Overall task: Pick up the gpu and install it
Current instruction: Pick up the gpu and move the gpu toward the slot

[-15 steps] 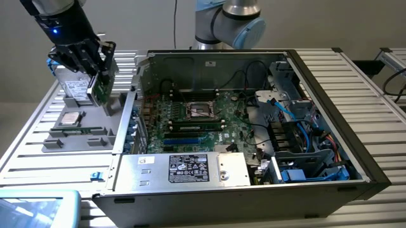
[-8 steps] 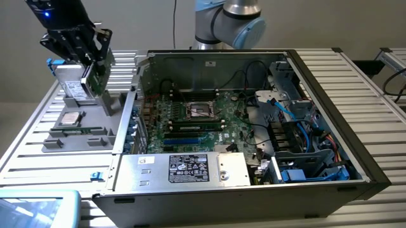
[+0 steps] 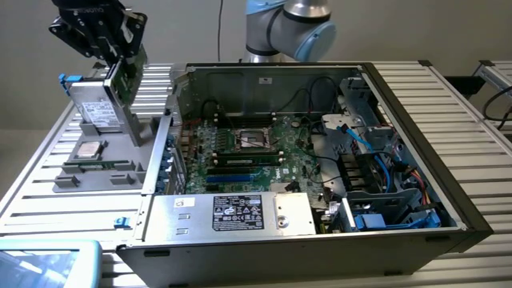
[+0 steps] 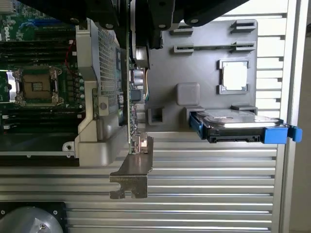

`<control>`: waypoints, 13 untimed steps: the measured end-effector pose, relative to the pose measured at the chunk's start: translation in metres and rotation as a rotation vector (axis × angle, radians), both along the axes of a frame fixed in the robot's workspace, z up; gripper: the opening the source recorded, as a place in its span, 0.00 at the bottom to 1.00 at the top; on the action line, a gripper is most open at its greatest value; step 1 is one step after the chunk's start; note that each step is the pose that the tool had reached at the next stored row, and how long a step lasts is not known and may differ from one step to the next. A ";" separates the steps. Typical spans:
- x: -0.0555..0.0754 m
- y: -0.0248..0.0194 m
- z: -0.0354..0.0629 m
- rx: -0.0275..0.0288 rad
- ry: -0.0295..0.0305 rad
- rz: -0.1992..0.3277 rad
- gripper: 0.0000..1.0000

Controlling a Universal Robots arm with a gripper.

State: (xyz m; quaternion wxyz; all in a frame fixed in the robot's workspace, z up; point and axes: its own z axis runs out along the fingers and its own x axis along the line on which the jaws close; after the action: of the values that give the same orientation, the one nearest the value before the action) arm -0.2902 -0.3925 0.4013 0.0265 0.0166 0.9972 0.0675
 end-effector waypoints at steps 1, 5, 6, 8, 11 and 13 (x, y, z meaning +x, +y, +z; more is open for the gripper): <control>0.004 -0.0002 0.0048 -0.0001 0.0017 0.000 0.29; 0.016 -0.0003 0.0132 0.0007 0.0140 0.000 0.29; 0.018 -0.0003 0.0142 0.0012 0.0192 0.000 0.29; 0.024 -0.0003 0.0168 0.0014 0.0257 0.000 0.29; 0.036 -0.0004 0.0194 0.0014 0.0305 0.000 0.29; 0.045 -0.0007 0.0200 0.0015 0.0303 0.000 0.29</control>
State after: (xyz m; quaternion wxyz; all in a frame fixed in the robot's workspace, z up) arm -0.2452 -0.3932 0.4213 0.0113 0.0176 0.9975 0.0680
